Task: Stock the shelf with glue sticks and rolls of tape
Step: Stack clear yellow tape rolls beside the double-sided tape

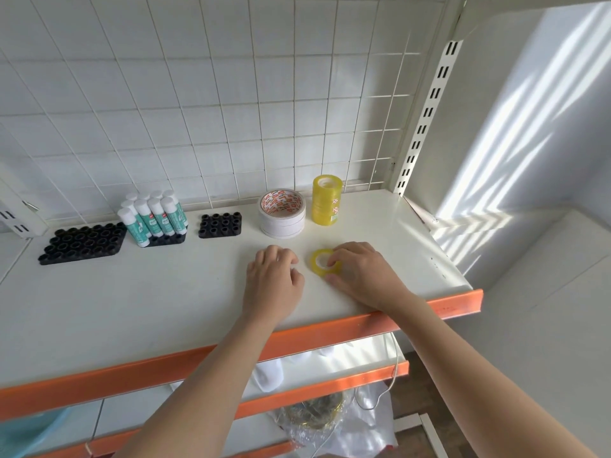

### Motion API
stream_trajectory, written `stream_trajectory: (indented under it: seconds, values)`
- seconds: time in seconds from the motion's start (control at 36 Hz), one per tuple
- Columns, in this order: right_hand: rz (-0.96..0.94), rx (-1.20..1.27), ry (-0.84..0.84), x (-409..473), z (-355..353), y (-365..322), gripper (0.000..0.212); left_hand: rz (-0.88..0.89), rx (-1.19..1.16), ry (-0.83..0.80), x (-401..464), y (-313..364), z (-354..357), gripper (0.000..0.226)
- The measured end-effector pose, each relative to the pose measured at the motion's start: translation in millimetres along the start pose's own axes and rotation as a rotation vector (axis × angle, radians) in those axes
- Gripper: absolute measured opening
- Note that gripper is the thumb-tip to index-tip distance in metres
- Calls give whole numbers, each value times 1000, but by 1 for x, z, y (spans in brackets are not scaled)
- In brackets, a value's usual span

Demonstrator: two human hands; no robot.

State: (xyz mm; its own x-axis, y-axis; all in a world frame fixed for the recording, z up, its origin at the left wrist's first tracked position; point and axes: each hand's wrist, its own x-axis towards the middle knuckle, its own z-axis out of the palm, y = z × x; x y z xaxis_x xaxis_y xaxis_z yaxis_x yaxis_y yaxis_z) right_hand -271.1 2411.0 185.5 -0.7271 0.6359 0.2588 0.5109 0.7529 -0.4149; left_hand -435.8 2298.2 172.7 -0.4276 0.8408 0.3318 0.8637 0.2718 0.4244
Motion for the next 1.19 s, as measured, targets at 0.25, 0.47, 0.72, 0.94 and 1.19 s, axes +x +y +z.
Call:
stream_trajectory:
  seconds: [0.25, 0.47, 0.72, 0.94, 1.19]
  values:
    - [-10, 11, 192, 13, -14, 0, 21, -12, -5, -14, 0, 1, -1, 16]
    - [-3, 6, 413, 53, -46, -3, 21, -8, -13, 12, 0, 0, 2, 16]
    - [63, 44, 325, 104, -56, -8, 22, -5, -7, 38, 0, -1, 5, 16]
    - [128, -4, 187, 117, -50, -2, 26, 0, -12, 34, 0, -3, 7, 17]
    - [132, 39, 183, 118, -51, -4, 27, 4, -9, 13, 1, -3, 6, 19]
